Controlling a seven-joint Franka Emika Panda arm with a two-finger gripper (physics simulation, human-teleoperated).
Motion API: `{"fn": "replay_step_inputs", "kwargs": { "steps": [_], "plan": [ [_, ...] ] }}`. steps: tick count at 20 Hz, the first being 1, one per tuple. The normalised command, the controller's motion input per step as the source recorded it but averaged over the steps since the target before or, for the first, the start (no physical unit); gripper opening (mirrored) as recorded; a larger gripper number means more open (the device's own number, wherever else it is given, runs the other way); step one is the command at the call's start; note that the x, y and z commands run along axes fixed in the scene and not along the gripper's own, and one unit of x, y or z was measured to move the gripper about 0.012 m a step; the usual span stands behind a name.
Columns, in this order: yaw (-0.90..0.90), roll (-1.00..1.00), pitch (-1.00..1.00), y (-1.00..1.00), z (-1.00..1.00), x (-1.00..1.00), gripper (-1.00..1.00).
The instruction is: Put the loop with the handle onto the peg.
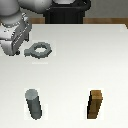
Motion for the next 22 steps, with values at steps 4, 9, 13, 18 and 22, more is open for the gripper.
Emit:
{"fn": "replay_step_inputs", "kwargs": {
  "steps": [4, 9, 13, 18, 22],
  "plan": [
    [0.00, 0.00, 0.00, 0.00, 0.00, 0.00, 1.00],
    [0.00, 0.00, 0.00, 0.00, -0.20, -0.60, 1.00],
    [0.00, 0.00, 0.00, 0.00, -0.25, 0.00, 1.00],
    [0.00, 0.00, 0.00, 0.00, 0.00, 0.20, 1.00],
    [0.00, 0.00, 0.00, 0.00, -0.25, 0.00, 1.00]
  ]
}}
